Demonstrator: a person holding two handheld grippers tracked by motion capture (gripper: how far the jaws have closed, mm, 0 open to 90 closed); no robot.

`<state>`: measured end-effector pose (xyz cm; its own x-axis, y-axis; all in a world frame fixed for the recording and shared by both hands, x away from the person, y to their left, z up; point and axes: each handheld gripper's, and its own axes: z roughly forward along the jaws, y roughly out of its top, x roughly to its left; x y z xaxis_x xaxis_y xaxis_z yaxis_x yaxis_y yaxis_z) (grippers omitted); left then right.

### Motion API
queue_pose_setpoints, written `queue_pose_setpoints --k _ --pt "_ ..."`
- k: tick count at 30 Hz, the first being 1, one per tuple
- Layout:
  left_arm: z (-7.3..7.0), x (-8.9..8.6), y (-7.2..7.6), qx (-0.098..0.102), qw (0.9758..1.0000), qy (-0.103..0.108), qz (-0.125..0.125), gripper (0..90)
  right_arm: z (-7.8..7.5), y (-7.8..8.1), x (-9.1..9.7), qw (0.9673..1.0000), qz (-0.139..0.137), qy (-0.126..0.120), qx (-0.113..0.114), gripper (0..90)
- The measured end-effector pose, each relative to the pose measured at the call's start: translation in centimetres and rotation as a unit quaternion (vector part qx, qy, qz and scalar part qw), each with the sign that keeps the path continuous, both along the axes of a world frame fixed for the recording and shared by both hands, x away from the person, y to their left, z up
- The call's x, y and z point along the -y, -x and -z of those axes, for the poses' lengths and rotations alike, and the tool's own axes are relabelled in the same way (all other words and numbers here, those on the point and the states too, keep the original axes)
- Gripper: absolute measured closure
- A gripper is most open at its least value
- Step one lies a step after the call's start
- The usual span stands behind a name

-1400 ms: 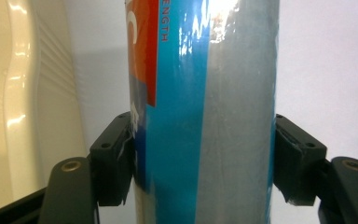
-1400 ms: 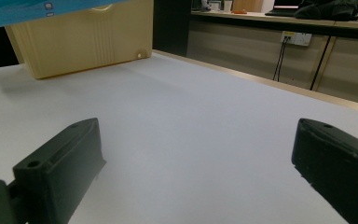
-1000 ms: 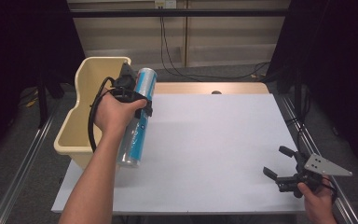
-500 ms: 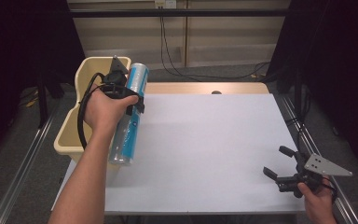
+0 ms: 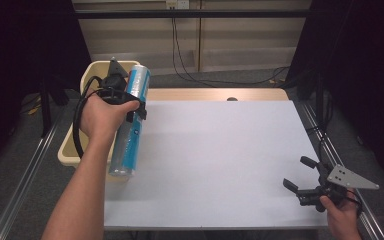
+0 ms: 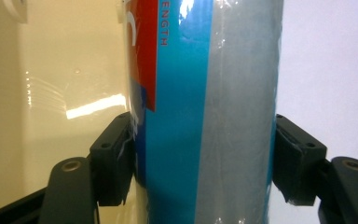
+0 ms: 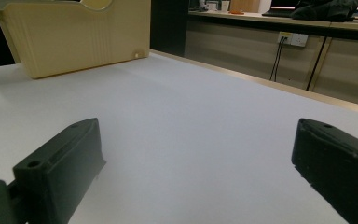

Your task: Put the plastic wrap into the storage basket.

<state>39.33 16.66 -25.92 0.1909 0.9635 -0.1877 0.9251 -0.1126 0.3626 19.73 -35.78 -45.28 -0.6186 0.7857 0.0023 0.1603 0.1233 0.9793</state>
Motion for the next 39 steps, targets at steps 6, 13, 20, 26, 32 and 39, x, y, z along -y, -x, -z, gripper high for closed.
queue_pose_setpoints --k 6,13,20,26,32,39 --pt "0.2 -1.4 0.1 -0.006 0.9999 -0.009 -0.011 32.3 0.0 0.0 0.0 1.0 0.001 -0.003 0.0 1.4" --pt "0.3 -2.6 0.4 -0.01 0.9996 -0.01 -0.023 32.3 -0.1 0.1 0.1 1.0 0.005 -0.003 0.002 1.4" --pt "0.2 -3.6 0.6 -0.011 0.9997 -0.009 -0.022 32.3 -0.1 0.1 0.1 1.0 0.003 -0.001 0.002 1.4" --pt "-0.2 -4.7 0.9 -0.01 0.9994 -0.008 -0.032 32.3 -0.1 0.1 0.1 1.0 0.003 -0.003 0.002 1.4" --pt "-0.2 -6.0 1.2 -0.01 0.9991 -0.024 -0.033 32.3 -0.1 0.1 0.0 1.0 0.002 -0.003 0.0 1.4" --pt "0.3 -6.7 1.2 -0.01 0.9992 -0.023 -0.031 32.2 -0.1 0.1 0.0 1.0 0.002 0.0 0.002 1.5"
